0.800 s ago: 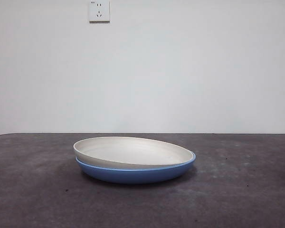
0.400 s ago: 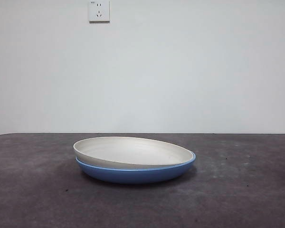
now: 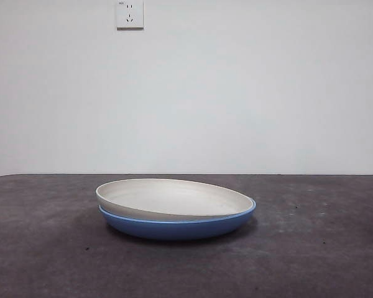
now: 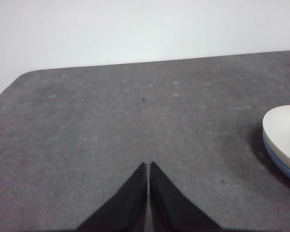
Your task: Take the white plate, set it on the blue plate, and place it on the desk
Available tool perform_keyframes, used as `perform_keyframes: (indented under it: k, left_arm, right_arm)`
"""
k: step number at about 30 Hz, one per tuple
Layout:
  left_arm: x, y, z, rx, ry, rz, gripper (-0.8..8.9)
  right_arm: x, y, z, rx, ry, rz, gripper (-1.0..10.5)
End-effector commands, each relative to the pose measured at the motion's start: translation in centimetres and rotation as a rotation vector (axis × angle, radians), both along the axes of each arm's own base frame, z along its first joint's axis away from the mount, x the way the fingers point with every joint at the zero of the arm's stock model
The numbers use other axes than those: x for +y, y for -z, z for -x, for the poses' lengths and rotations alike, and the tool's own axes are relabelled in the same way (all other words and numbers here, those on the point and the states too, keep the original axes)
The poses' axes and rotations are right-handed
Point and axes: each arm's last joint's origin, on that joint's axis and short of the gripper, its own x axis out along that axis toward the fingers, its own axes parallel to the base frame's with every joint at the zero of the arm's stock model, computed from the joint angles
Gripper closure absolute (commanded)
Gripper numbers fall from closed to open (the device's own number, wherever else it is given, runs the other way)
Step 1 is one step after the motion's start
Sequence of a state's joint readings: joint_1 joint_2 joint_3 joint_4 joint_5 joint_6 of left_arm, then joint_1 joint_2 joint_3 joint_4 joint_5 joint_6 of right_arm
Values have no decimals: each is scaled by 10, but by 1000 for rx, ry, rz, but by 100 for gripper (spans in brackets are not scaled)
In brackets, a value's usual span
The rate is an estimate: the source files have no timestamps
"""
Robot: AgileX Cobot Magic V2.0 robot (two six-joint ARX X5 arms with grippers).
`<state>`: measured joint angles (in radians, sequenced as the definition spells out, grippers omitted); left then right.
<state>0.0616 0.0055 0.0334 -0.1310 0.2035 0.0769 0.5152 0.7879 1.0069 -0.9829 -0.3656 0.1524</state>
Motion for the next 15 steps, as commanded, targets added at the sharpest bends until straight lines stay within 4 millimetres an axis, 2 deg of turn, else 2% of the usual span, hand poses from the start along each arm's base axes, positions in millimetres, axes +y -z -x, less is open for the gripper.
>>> perform_keyframes:
  k: [1, 5, 15]
  left_arm:
    - [1, 5, -1, 7, -11, 10, 804]
    - [1, 12, 0, 68, -10, 9, 804]
    - [1, 12, 0, 68, -11, 18, 804]
  right_arm:
    - [2, -2, -1, -18, -16, 1, 939]
    - [2, -2, -1, -17, -16, 1, 939]
    - [2, -2, -1, -18, -16, 1, 939]
